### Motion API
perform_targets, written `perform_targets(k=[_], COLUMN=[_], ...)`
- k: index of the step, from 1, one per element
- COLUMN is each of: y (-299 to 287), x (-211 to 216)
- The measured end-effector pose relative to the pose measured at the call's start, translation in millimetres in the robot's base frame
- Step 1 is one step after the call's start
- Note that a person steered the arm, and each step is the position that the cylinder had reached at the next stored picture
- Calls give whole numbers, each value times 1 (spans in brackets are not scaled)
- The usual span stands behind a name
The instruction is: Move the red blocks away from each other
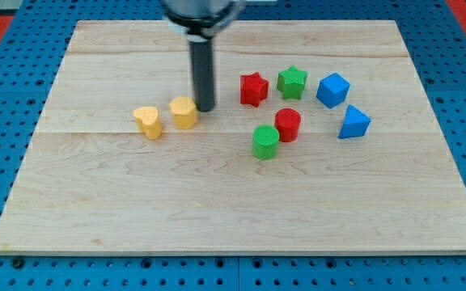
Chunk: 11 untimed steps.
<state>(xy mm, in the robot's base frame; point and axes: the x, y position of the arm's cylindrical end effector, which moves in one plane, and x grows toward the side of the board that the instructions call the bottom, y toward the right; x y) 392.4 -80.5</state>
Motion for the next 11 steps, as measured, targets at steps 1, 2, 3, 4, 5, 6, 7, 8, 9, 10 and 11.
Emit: perform_targets(k=[1,2,3,4,5,6,7,8,9,10,11], y=[-51,-54,-54,-21,39,136,152,74,82,158,198], x=[0,-1,3,8,19,21,-8,-16,-26,-20,-3])
